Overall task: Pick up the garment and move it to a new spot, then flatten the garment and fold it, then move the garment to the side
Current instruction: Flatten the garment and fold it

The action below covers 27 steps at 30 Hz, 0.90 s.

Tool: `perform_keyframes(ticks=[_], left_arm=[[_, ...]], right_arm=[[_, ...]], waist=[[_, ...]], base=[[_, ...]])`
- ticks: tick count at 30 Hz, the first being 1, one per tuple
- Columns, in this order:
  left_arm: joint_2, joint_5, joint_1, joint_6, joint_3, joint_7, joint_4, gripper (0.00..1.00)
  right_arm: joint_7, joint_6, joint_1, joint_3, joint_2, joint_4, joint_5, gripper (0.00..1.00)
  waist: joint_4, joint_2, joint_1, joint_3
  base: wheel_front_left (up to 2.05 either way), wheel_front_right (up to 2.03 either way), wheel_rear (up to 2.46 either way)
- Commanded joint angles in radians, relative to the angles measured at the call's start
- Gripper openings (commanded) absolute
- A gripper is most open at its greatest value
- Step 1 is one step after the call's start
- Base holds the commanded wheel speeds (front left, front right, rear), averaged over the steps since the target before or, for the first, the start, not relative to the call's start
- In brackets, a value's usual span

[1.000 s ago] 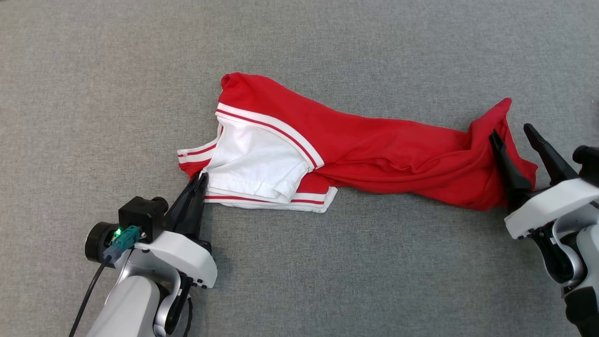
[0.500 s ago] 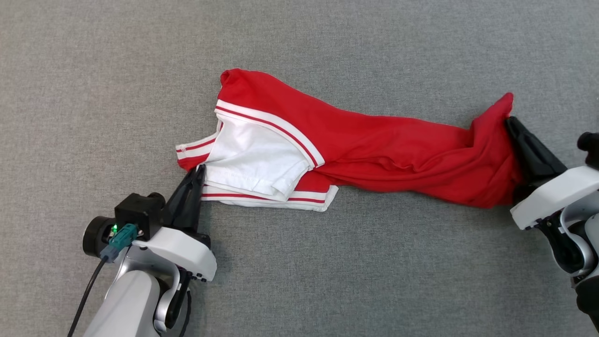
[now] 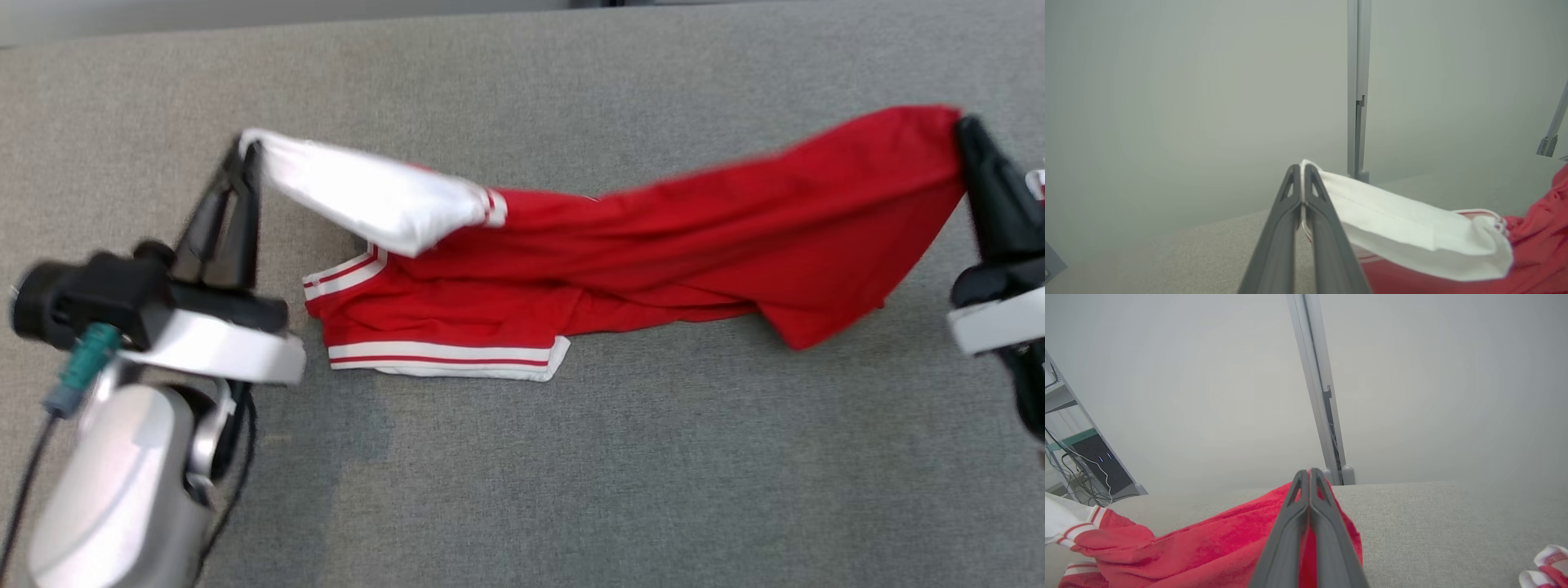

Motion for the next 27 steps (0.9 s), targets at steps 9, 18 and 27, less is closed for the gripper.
perform_keyframes(ticks=[9,18,27], left_arm=[[0.077,0.006,-0.243,-0.036,0.026,0.094,-0.066,0.0],[0.092,0.0,-0.574,-0.088,0.023,0.159,0.016,0.0],[0.06,-0.02,-0.786,-0.134,-0.023,0.194,0.166,0.0]], right_arm=[[0.016,0.0,-0.117,-0.08,-0.064,-0.106,0.062,0.0],[0.059,0.0,-0.321,-0.081,-0.099,-0.117,0.105,0.0],[0.098,0.0,-0.466,-0.041,-0.098,-0.048,0.142,0.0]], waist=[[-0.023,0.0,0.0,-0.085],[-0.043,0.0,0.0,-0.142],[-0.048,0.0,0.0,-0.152]], base=[[0.0,0.0,0.0],[0.0,0.0,0.0],[0.0,0.0,0.0]])
